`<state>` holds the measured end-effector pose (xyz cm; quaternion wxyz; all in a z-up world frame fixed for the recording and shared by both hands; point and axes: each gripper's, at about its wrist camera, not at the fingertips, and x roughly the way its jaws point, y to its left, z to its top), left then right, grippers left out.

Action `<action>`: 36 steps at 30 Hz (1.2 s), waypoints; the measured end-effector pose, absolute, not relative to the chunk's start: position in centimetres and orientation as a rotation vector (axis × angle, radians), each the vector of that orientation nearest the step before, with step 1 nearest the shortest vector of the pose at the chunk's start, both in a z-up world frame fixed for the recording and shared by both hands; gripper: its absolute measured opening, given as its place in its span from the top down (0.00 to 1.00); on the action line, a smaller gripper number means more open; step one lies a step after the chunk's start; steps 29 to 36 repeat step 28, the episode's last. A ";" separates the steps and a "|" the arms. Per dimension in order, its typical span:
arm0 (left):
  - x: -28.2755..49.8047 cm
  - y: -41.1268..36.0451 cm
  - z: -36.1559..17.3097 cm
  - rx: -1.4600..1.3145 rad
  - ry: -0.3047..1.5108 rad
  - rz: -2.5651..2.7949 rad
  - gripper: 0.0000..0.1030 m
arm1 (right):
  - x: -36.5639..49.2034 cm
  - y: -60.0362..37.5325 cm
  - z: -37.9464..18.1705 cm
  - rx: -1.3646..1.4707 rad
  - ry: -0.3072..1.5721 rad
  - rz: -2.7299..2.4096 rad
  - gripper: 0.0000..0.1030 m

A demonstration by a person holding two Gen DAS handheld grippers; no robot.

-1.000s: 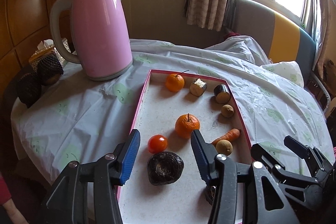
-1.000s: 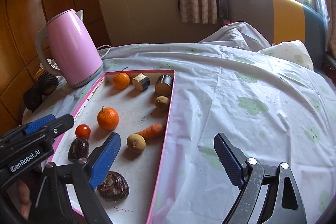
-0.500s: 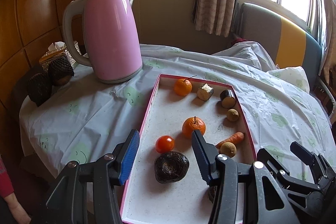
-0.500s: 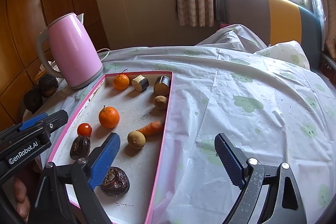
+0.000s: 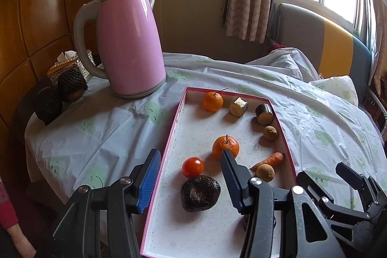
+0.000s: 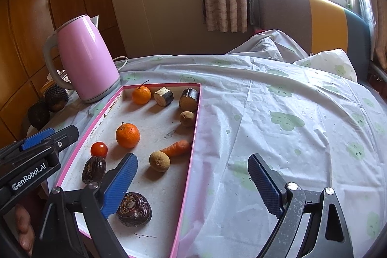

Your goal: Organize fruits

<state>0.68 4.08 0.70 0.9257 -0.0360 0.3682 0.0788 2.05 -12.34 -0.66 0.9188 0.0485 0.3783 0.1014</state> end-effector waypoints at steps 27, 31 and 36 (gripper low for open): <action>0.9 4.1 0.9 -0.074 0.727 0.124 0.59 | 2.0 -12.4 -1.0 0.091 0.783 0.220 0.08; 1.1 4.1 0.7 -0.076 0.741 0.106 0.59 | 2.0 -12.9 -1.0 0.100 0.783 0.213 0.08; 1.1 4.1 0.7 -0.076 0.741 0.106 0.59 | 2.0 -12.9 -1.0 0.100 0.783 0.213 0.08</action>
